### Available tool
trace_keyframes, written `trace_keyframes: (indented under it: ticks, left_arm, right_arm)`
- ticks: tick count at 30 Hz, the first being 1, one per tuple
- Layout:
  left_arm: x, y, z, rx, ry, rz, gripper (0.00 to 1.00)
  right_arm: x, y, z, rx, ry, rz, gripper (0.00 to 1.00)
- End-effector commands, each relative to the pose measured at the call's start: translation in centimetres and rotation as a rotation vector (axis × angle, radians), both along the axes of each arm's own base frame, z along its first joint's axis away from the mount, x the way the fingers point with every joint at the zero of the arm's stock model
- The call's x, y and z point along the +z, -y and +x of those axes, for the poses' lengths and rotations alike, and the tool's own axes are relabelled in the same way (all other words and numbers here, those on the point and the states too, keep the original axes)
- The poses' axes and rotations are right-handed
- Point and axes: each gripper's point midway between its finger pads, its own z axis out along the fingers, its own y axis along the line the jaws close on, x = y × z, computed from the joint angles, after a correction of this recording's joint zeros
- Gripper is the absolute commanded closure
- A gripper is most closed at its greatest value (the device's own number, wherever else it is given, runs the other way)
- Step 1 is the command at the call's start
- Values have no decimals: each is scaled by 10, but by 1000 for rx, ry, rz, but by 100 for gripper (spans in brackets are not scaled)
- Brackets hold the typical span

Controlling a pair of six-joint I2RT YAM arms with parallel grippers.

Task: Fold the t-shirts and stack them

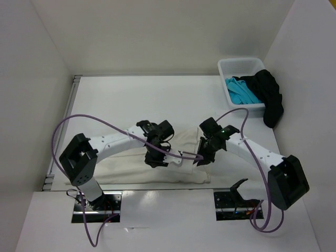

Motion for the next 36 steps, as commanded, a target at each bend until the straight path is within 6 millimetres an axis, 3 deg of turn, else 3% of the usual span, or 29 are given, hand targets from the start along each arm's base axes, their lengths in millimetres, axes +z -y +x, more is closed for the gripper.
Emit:
trace_keyframes:
  ticks: [1, 4, 5, 6, 7, 8, 10, 11, 13, 14, 17, 18, 21, 23, 29, 30, 32, 33, 36]
  left_arm:
    - [51, 0, 19, 72, 31, -113, 54]
    - [65, -16, 55, 230, 119, -134, 49]
    - [70, -38, 86, 367, 192, -136, 48]
    - [70, -54, 102, 448, 235, -128, 48]
    - [64, -98, 124, 593, 303, -66, 46]
    - [64, -117, 145, 689, 373, -70, 44]
    - [57, -166, 162, 828, 441, -17, 41]
    - [49, -210, 167, 954, 461, 24, 40]
    - [46, -255, 169, 1047, 503, 92, 38]
    - [49, -289, 171, 1133, 545, 117, 35]
    - [42, -344, 168, 1217, 602, 211, 32]
    - [37, -373, 158, 1283, 582, 232, 30]
    - [29, -426, 156, 1404, 550, 260, 27]
    - [20, -444, 148, 1440, 519, 268, 24]
    - [-20, -451, 138, 1385, 472, 332, 18]
    - [-33, -452, 137, 1384, 442, 349, 18]
    - [-38, -456, 145, 1413, 431, 344, 22]
    - [-46, -460, 144, 1433, 405, 350, 29]
    - [-50, -458, 149, 1448, 374, 325, 41]
  right_arm:
    - [-1, 16, -3, -149, 12, -73, 71]
    - [-5, 25, -8, -218, 25, -82, 57]
    - [-3, 25, -9, -251, 28, -68, 53]
    - [-4, 28, -10, -268, 34, -75, 48]
    - [-11, 34, -14, -284, 29, -99, 41]
    - [-13, 36, -14, -311, 28, -105, 38]
    - [-16, 40, -15, -340, 31, -120, 31]
    - [-17, 39, -15, -342, 35, -126, 29]
    - [-26, 43, -25, -343, -3, -155, 19]
    - [-30, 41, -27, -341, -5, -154, 17]
    - [-50, 38, -46, -336, -86, -139, 13]
    - [-61, 43, -56, -348, -117, -149, 13]
    - [-61, 40, -55, -360, -100, -115, 13]
    - [-60, 39, -51, -373, -80, -106, 15]
    - [-67, 39, -51, -364, -89, -119, 27]
    - [-67, 39, -51, -364, -89, -119, 35]
    - [-66, 37, -47, -353, -78, -112, 46]
    - [-66, 38, -46, -345, -68, -121, 57]
    - [-64, 38, -37, -341, -50, -140, 76]
